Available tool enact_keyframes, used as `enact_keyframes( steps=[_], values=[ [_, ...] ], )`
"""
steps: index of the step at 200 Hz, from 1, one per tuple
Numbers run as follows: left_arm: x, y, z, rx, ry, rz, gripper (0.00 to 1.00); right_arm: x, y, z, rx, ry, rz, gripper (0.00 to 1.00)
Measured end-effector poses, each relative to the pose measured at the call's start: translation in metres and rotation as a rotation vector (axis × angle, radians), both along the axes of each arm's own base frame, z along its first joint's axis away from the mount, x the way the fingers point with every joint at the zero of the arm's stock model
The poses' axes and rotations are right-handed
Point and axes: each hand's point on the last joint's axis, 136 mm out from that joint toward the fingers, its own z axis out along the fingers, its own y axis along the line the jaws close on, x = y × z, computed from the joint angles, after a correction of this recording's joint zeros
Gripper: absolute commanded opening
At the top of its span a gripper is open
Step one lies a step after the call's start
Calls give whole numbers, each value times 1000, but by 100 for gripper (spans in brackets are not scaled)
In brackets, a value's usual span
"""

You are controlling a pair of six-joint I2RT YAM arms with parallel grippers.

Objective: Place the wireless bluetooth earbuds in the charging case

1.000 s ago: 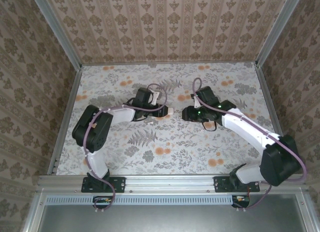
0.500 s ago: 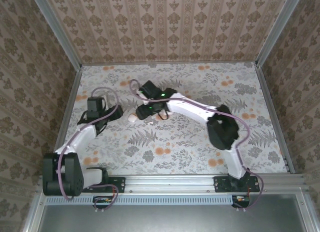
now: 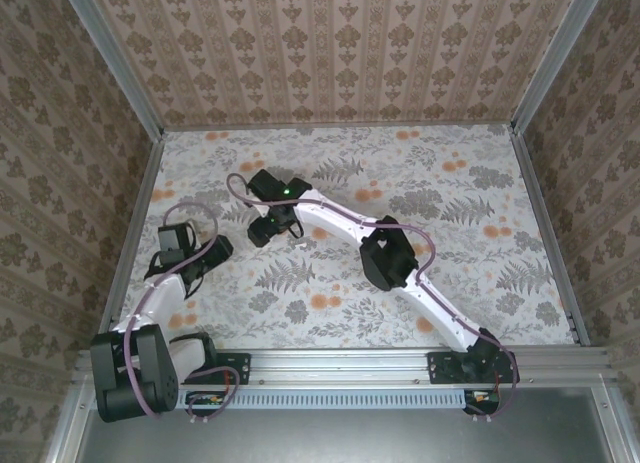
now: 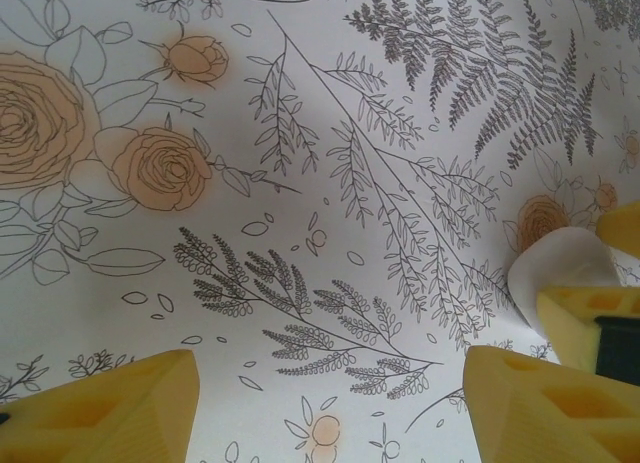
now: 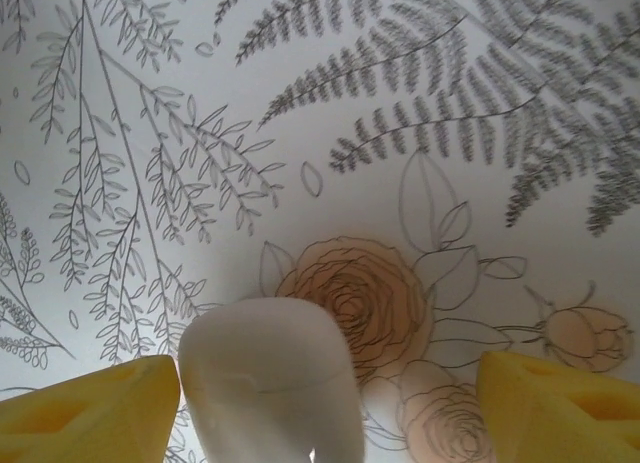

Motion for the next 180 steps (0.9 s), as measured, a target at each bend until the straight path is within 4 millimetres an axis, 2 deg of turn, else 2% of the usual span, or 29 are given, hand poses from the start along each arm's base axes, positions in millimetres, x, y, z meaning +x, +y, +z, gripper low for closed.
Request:
enact_keyframes(
  steps=[37, 87, 121, 155, 167, 180],
  values=[
    [-2, 2, -1, -20, 3, 7, 70, -10, 6, -5, -27, -9, 24, 73],
    [-1, -4, 2, -47, -8, -17, 69, -9, 1, -7, -55, -16, 0, 47],
    [1, -11, 8, -76, -35, -54, 68, -7, -2, -6, -51, -3, -53, 41],
    [8, -26, 35, -87, -169, -130, 68, -10, -21, 2, -21, 82, -185, 41],
    [9, -39, 50, -79, -248, -185, 68, -9, -35, 16, 20, 117, -262, 41],
    [9, -57, 65, -66, -332, -264, 69, -5, -52, 42, 99, 135, -355, 41]
  ],
)
